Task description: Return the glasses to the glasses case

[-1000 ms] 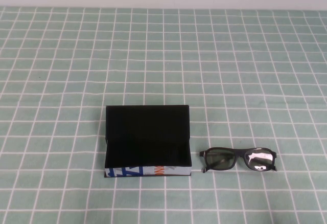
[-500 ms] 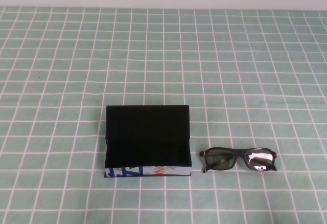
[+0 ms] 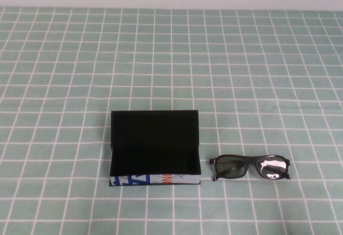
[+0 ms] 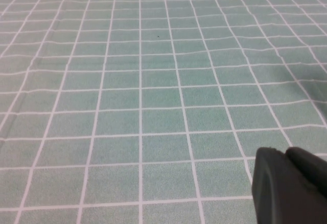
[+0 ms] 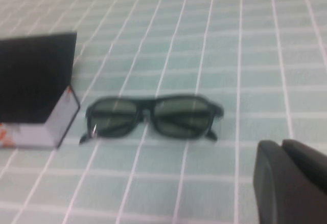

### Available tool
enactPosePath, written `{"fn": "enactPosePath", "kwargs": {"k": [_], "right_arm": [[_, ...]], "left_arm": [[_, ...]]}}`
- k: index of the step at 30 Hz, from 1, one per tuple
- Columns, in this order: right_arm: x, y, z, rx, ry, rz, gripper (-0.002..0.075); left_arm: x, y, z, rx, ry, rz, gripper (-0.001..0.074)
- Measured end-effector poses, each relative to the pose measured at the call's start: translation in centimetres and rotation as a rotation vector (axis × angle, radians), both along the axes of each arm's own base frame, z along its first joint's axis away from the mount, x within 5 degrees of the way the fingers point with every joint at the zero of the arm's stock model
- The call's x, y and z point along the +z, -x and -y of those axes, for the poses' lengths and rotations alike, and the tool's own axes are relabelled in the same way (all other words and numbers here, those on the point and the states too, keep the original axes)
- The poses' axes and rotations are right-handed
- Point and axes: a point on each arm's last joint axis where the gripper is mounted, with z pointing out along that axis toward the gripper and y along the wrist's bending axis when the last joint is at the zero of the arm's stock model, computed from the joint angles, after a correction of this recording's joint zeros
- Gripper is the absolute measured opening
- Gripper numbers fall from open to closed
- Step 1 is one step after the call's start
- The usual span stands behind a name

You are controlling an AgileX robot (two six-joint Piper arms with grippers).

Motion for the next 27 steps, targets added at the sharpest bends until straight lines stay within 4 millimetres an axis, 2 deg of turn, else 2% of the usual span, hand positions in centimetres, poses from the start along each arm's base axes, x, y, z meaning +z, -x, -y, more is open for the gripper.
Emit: {"fn": "enactPosePath", "kwargs": {"k": [15,20,24,27], "right_arm": [[3.3,-0.6,1.3,-0.161,-0.122,0.35,-0.0011],[5.7,0.0,2.6,-0.289,-0.18,0.622,-0.0011],[7.8,1.3,3.9,-0.416,-0.228,0.898,-0.0011],[9.5,2.1,4.0,-0.425,-0.218,1.004,-0.0011]], "left_arm": [[0.0,0.0,-0.2,0.004,-0.051,0.008,-0.0002],[0.0,0.0,-0.2,0.004,-0.055,0.008,-0.0002],[0.0,0.0,-0.2,0.004,-0.055,0.008,-0.0002],[0.0,0.0,-0.2,0.004,-0.055,0.008,-0.0002]]}}
